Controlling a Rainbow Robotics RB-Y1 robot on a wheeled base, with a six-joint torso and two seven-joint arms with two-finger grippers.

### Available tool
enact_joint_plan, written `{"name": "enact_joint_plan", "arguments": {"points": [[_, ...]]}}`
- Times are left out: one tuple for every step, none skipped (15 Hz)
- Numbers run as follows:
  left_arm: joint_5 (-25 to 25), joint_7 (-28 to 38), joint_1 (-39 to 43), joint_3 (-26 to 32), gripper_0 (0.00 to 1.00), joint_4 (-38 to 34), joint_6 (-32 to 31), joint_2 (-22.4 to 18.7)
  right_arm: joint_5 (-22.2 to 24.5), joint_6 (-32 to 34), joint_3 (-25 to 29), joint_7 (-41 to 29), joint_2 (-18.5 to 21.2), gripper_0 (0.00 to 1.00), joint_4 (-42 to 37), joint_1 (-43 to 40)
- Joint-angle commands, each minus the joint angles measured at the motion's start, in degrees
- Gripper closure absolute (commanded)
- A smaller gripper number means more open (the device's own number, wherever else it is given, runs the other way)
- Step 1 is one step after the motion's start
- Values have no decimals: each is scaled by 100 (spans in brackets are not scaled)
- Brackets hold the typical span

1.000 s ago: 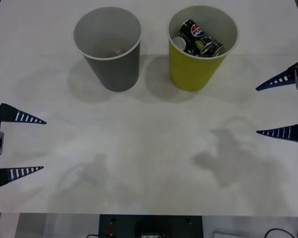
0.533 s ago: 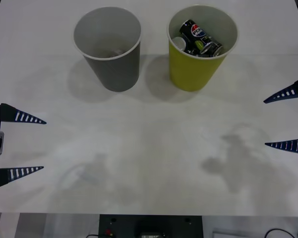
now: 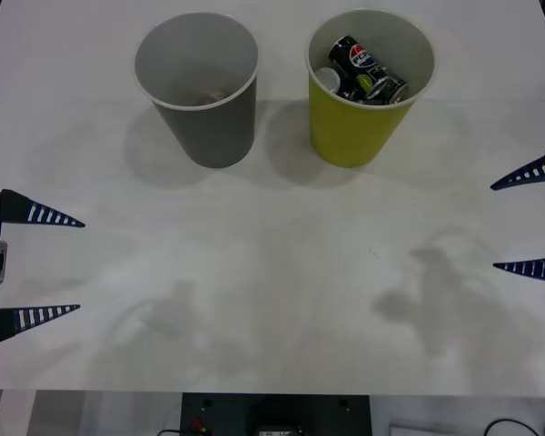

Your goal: Put the can into the green bin and the plastic bottle into the gray bin

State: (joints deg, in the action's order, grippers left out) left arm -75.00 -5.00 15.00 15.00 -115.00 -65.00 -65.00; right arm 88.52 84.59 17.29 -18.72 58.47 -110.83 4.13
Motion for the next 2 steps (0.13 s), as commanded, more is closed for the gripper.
{"name": "enact_joint_plan", "arguments": {"points": [[0, 0, 0, 0, 0, 0, 0, 0, 25, -4, 20, 0, -2, 0, 0, 0], [0, 0, 0, 0, 0, 0, 0, 0, 25, -4, 20, 0, -2, 0, 0, 0]]}}
